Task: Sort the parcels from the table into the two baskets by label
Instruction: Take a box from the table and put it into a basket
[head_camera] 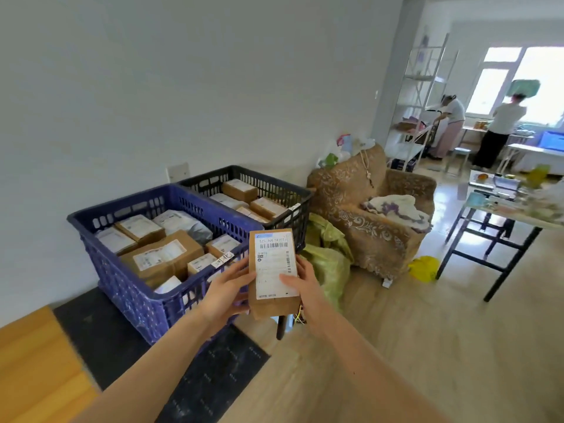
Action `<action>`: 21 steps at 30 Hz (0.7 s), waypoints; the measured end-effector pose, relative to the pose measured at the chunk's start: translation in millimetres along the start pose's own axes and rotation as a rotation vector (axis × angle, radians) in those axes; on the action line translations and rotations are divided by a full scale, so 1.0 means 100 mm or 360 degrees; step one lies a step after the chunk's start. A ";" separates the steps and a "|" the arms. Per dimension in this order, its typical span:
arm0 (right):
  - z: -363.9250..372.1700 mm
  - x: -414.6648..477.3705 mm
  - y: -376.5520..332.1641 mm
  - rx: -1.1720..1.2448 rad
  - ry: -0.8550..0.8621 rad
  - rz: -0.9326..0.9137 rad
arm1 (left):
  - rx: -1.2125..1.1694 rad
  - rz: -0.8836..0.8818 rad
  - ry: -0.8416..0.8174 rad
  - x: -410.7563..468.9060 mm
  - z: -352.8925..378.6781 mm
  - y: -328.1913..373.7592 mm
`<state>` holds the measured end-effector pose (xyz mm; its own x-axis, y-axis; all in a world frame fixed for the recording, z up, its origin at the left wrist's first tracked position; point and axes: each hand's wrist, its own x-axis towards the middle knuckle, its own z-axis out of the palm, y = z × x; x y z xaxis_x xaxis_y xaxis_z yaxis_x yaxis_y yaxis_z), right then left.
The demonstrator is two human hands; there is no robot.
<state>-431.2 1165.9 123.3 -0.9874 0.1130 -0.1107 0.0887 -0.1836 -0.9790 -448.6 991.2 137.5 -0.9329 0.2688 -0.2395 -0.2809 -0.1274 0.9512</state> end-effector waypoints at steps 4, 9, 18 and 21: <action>-0.29 0.59 -0.29 -0.0113 0.0031 -0.0019 | -0.0054 0.0059 -0.0033 0.57 0.29 0.25; -0.63 1.22 -0.49 -0.0079 -0.0023 -0.0070 | -0.0083 0.0097 -0.0057 1.19 0.56 0.48; -0.98 2.20 -0.78 0.0002 -0.0191 -0.0064 | -0.0077 0.0221 0.0063 2.03 0.87 0.73; -1.06 2.58 -0.93 -0.0045 -0.0331 -0.0057 | -0.0096 0.0271 0.0175 2.34 0.93 0.82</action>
<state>-680.7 1315.2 167.5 -0.9955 -0.0857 -0.0407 0.0537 -0.1551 -0.9864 -668.6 1132.7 177.4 -0.9861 0.1332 -0.0992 -0.1270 -0.2199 0.9672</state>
